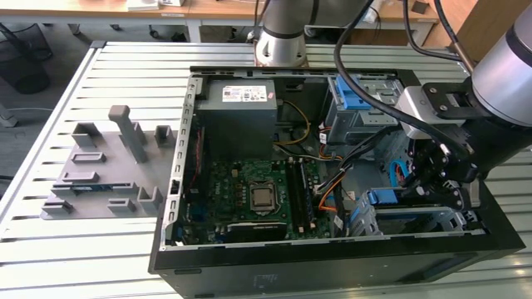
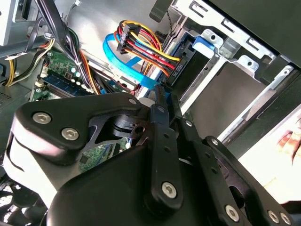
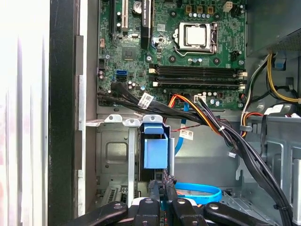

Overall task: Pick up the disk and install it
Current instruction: 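Insert the second disk wire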

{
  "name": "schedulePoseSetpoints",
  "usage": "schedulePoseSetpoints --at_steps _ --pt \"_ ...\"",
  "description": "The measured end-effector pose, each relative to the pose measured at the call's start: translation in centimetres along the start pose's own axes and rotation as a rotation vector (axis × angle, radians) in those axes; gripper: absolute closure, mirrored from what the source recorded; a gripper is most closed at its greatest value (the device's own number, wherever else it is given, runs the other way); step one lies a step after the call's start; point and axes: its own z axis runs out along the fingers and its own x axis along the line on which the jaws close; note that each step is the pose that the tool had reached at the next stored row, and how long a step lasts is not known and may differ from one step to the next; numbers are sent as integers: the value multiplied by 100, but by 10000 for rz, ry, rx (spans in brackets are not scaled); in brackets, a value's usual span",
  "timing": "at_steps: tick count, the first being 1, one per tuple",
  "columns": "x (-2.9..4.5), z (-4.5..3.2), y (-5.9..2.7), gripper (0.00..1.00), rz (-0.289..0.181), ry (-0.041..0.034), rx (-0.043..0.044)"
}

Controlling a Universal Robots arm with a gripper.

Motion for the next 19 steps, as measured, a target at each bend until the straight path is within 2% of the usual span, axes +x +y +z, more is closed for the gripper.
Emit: schedulePoseSetpoints --at_steps 19 --pt "3 40 -5 83 0 -1 0"
